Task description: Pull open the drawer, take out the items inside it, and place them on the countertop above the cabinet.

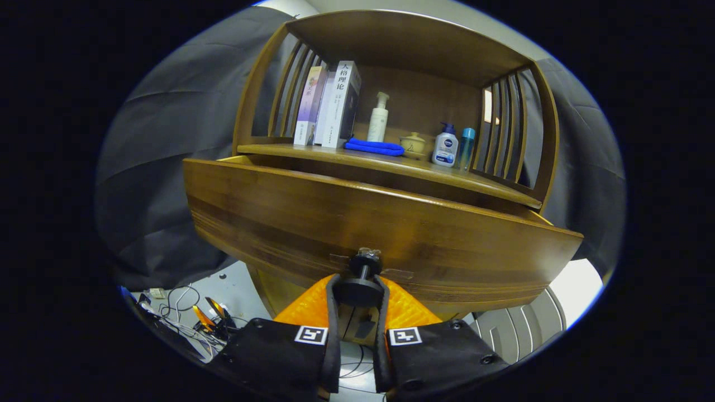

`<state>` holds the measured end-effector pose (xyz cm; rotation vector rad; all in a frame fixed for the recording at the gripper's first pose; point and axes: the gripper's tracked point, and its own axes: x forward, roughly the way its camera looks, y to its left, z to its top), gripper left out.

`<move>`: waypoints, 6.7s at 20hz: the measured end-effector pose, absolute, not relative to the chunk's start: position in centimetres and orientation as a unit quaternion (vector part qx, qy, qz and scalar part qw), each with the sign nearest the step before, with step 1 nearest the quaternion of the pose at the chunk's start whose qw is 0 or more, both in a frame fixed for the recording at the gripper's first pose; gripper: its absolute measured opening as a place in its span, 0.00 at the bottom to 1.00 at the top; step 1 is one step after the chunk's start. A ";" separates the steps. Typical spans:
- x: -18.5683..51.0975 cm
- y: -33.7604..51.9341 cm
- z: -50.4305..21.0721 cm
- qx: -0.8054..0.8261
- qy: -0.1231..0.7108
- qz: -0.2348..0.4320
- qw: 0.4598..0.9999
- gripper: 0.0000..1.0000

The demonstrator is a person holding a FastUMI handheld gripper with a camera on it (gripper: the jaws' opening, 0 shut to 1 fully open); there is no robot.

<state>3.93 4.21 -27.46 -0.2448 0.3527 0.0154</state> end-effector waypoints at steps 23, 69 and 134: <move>-3.7 5.6 -28.6 -0.131 0.207 0.065 0.967 0.26; 11.7 2.6 -19.4 0.008 0.365 0.026 0.930 0.98; 23.5 -2.2 -9.2 0.134 0.313 0.029 0.940 0.20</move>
